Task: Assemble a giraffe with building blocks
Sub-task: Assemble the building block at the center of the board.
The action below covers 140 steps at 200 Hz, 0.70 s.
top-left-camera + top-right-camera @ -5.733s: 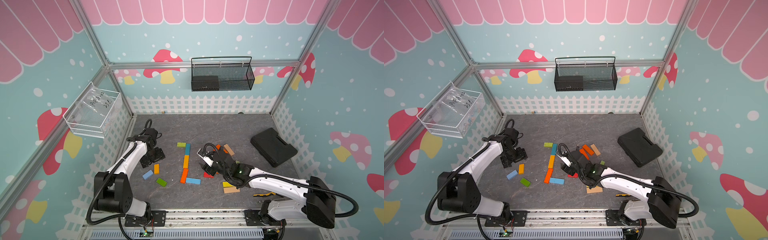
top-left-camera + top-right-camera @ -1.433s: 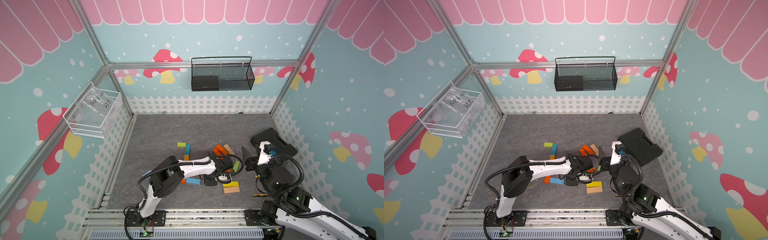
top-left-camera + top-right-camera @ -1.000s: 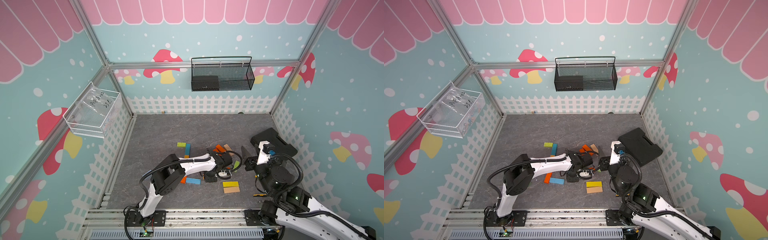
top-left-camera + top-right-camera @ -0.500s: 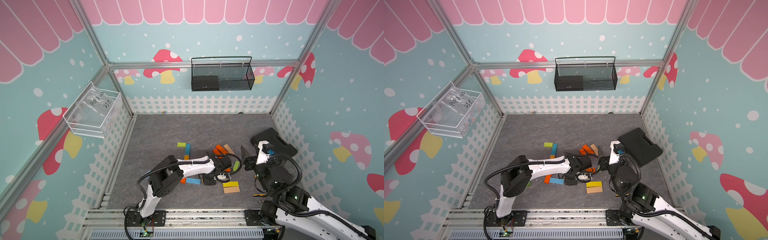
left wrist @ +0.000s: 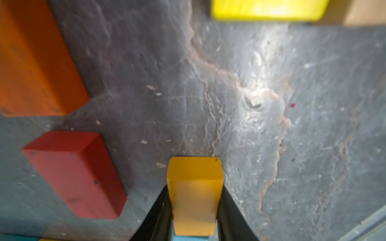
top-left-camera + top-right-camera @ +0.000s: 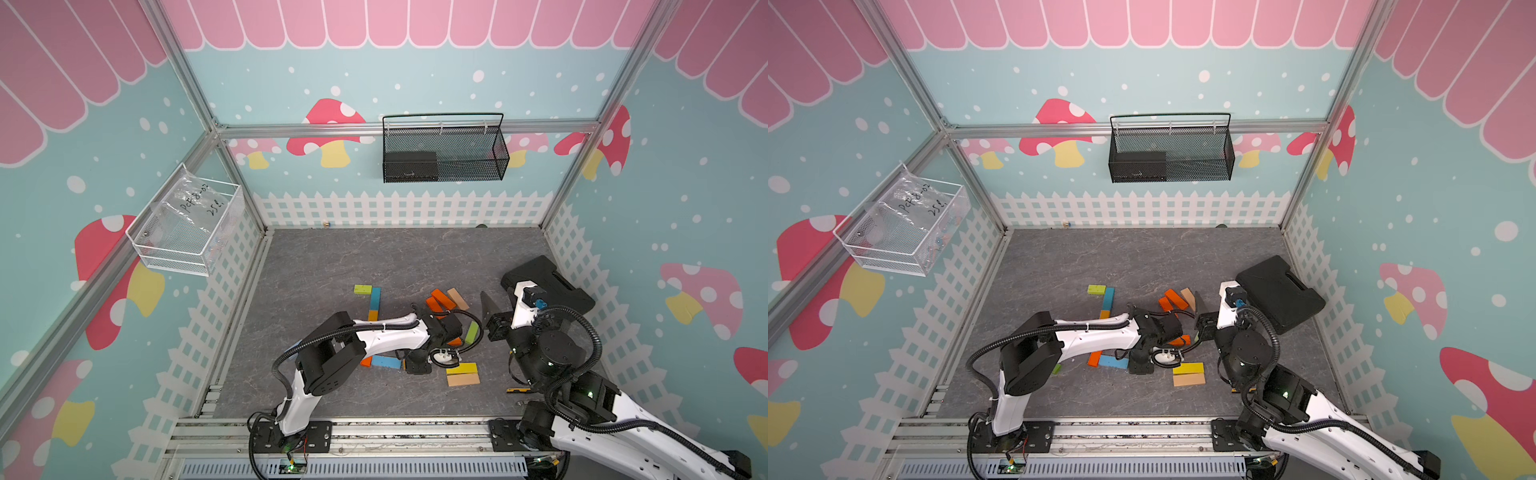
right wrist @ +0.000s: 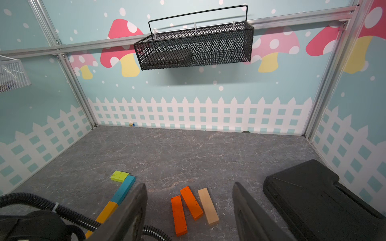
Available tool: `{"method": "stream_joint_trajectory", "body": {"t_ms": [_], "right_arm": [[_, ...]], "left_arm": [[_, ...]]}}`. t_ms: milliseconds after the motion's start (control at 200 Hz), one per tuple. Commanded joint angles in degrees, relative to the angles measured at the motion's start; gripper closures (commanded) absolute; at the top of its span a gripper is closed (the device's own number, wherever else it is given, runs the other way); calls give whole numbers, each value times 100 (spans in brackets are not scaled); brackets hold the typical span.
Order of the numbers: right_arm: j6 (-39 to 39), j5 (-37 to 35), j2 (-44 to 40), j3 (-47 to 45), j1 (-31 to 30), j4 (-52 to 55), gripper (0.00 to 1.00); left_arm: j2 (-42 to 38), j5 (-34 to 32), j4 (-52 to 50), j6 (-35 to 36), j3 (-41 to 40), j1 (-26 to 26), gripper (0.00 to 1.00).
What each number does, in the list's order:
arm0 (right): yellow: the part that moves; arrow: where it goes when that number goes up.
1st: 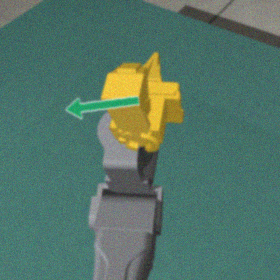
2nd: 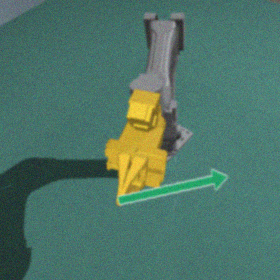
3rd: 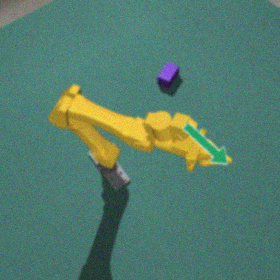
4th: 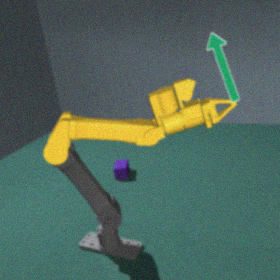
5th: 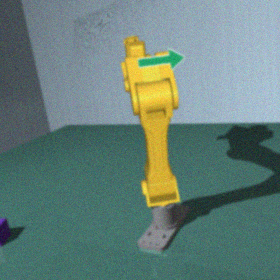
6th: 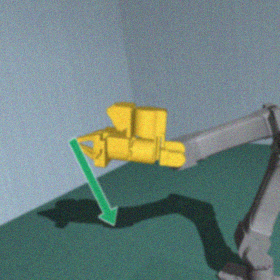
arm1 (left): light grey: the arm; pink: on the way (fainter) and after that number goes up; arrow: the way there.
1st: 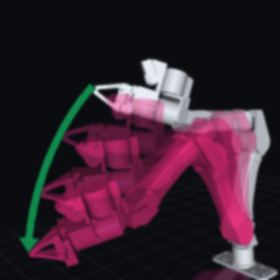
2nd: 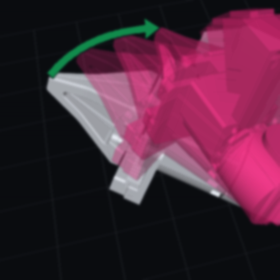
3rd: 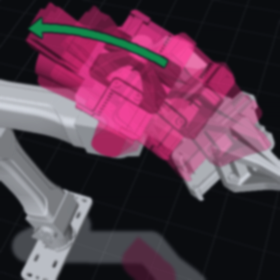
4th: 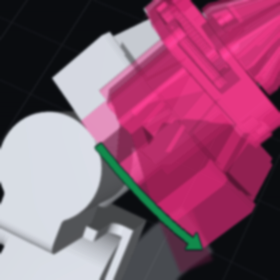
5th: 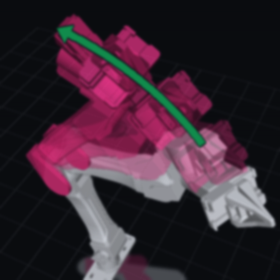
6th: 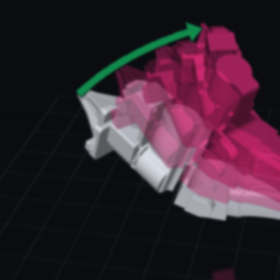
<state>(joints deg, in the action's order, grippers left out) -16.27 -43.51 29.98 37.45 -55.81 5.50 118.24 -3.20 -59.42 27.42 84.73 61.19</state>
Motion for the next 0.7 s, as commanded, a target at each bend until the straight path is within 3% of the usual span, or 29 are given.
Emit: {"method": "stream_joint_trajectory", "body": {"t_ms": [0, 695], "right_arm": [[71, -3, -27, -75, 9, -173, 33], [116, 17, 21, -75, 11, -242, 34]], "left_arm": [[180, 217, -139, 62, -204, 51, 63], [341, -11, -276, 123, -79, -89, 56]]}}
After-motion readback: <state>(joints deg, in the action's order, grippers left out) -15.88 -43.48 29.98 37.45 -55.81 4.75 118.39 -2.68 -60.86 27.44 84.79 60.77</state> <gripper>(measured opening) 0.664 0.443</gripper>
